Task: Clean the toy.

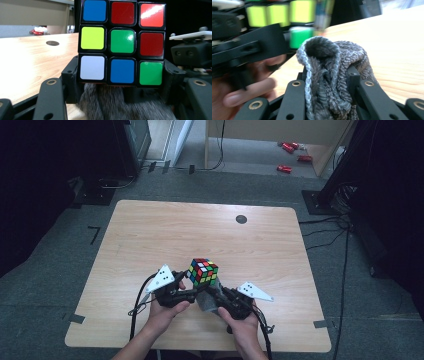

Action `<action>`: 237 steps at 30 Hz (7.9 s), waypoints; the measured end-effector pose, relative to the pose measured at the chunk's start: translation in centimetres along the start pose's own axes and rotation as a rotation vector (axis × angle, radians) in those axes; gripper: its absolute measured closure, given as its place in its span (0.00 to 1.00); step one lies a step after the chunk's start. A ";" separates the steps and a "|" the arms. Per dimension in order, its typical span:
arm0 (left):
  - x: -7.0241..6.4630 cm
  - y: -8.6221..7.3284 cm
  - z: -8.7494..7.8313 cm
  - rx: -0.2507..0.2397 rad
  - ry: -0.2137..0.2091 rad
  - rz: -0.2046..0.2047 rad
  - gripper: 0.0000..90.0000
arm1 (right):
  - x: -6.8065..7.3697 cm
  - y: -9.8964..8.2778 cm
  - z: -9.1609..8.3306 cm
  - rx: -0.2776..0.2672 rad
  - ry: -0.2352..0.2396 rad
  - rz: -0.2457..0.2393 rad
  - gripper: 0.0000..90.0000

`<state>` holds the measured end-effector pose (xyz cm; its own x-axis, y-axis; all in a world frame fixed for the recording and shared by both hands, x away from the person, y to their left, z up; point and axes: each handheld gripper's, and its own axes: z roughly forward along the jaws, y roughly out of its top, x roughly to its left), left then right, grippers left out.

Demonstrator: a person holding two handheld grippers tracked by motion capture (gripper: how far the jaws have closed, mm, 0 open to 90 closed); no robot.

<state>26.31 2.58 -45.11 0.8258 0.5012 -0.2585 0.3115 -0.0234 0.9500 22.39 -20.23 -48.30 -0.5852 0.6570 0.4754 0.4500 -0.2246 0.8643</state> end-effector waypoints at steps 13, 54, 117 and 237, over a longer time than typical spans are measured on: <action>1.2 0.8 -0.5 0.065 -0.054 -0.045 0.39 | -1.8 2.1 -2.2 -0.032 -0.258 -0.305 0.78; 1.8 1.6 -0.3 0.178 -0.072 -0.097 0.39 | 0.5 -0.2 -0.1 0.088 -0.115 -0.928 0.77; -2.1 -0.7 0.5 0.154 0.077 0.414 0.39 | 1.4 3.8 -3.0 -0.201 -0.097 -0.380 0.78; -0.5 -1.8 1.3 0.143 0.086 0.653 0.17 | 1.3 3.5 -1.3 0.140 -0.044 -0.264 0.39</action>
<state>25.97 1.22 -46.89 0.8274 0.4120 0.3817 -0.1754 -0.4560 0.8725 22.36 -21.11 -44.45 -0.6661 0.7105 0.2268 0.3762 0.0575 0.9248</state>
